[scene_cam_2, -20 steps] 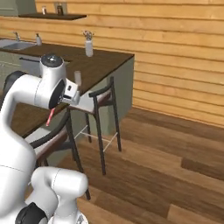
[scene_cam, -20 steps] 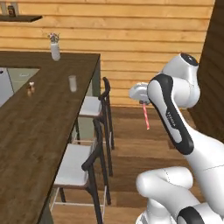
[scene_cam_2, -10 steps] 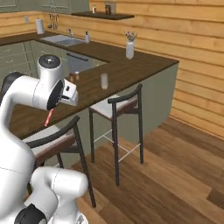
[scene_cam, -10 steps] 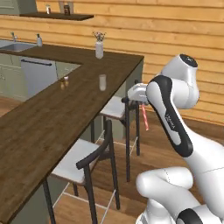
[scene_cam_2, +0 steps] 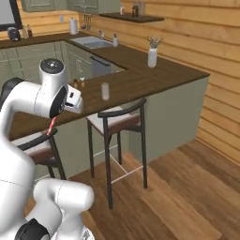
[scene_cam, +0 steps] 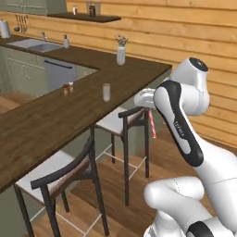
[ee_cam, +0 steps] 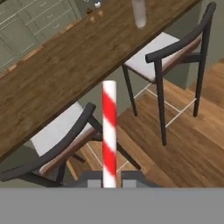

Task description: Take a straw from the drawer in front and place it inside the glass cup on the dining counter.

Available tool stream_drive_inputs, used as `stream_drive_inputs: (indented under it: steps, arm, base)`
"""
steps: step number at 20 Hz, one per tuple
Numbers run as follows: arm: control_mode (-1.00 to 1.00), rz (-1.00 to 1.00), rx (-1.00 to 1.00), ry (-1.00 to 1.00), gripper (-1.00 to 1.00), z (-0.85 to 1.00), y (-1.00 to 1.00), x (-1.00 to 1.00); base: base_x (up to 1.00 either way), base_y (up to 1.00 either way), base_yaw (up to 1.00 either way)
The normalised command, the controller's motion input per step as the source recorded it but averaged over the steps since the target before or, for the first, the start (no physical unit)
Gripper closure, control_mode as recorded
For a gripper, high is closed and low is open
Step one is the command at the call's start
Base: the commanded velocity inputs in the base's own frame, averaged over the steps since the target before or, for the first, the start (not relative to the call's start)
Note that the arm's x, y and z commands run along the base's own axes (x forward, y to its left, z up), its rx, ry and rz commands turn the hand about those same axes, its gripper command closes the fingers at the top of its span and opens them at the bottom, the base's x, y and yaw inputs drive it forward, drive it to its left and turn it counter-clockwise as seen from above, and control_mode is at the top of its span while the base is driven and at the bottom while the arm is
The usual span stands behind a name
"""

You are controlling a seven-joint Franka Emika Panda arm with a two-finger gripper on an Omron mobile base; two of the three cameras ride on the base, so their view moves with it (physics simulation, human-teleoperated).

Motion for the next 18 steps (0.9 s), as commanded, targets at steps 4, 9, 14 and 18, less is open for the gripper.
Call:
stream_drive_inputs:
  steps: [4,9,14,18]
  arm:
    - [1.00,0.00,0.00,0.00,1.00,0.00,0.00,0.00]
    - [1.00,0.00,0.00,0.00,1.00,0.00,0.00,0.00]
    - [1.00,0.00,0.00,0.00,1.00,0.00,0.00,0.00]
    - [1.00,0.00,0.00,0.00,1.00,0.00,0.00,0.00]
  base:
    - [0.27,-0.96,0.47]
    - [0.27,-0.79,0.56]
    - [0.27,-0.80,0.56]
    - [0.20,-0.96,0.51]
